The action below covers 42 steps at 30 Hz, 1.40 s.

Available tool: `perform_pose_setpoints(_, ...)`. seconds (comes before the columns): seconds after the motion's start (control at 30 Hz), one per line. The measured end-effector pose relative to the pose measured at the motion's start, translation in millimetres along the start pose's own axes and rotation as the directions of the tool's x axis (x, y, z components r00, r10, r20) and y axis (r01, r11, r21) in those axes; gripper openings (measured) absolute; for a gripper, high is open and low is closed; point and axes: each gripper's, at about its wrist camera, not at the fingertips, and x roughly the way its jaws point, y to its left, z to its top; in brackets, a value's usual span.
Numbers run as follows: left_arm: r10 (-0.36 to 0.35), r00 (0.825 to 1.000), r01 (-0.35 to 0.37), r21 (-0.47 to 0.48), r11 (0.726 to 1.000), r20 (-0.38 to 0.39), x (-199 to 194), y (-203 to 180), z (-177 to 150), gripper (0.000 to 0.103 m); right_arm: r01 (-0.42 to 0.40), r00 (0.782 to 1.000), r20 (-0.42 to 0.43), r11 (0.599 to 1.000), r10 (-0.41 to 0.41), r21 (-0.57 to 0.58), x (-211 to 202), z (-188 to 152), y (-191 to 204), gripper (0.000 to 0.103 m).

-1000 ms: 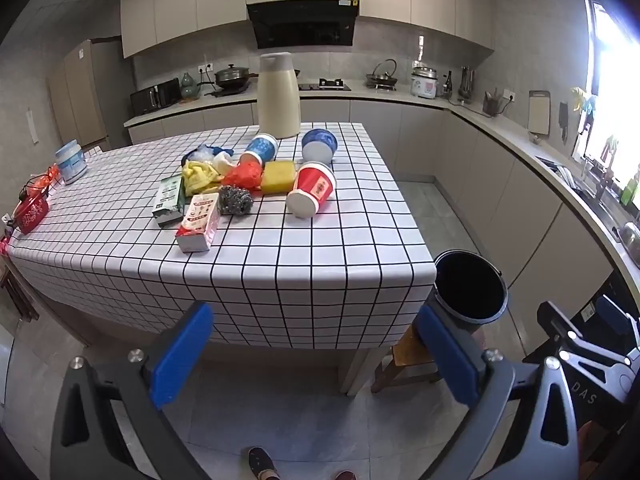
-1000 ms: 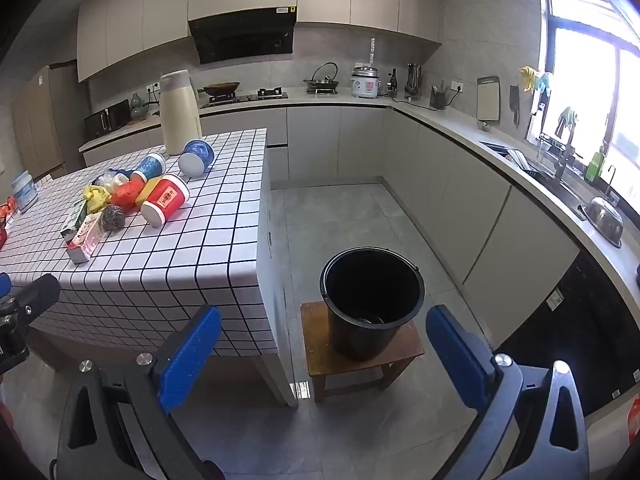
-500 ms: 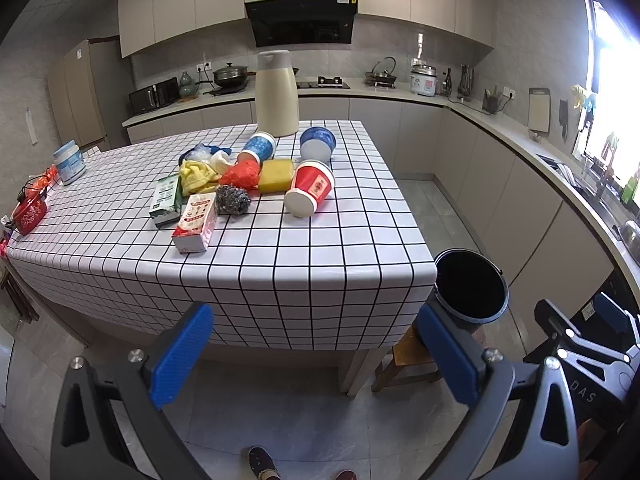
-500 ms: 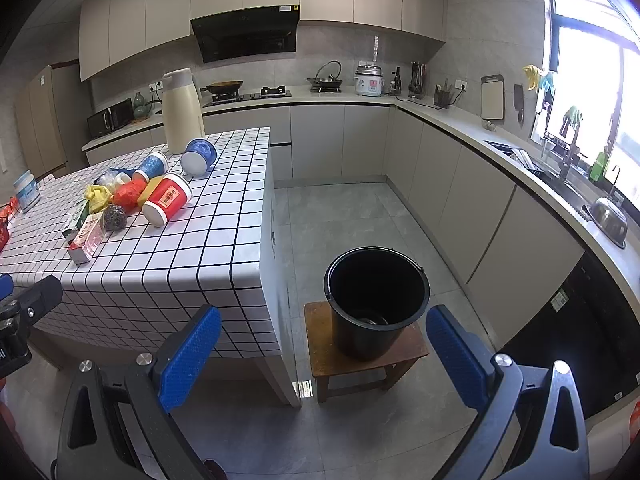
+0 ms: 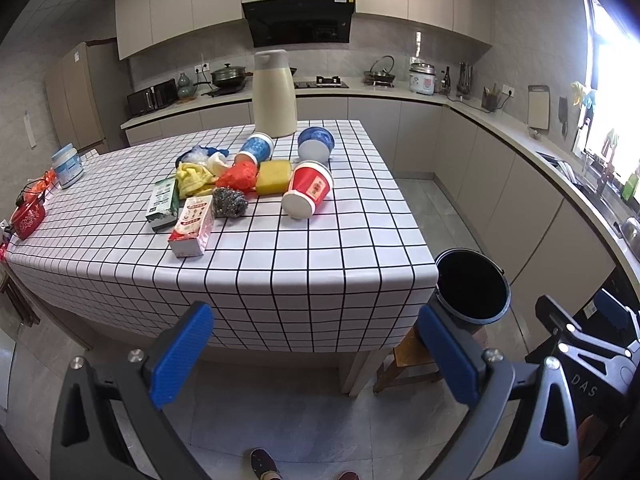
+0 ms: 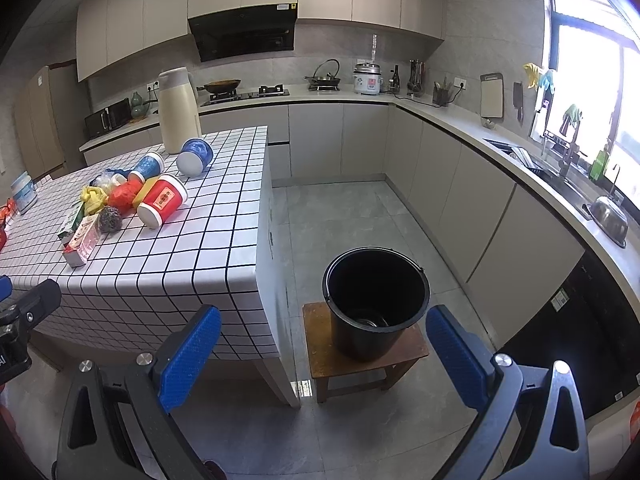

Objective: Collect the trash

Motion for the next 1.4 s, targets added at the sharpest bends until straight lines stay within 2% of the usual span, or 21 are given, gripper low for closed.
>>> perform_pose_setpoints(1.4,0.002,1.000,-0.002,-0.009,1.000,-0.008,4.0,6.2,-2.5,0.103,-0.008,1.000,-0.002,1.000,0.008,0.005,5.0,5.3,2.8,0.103)
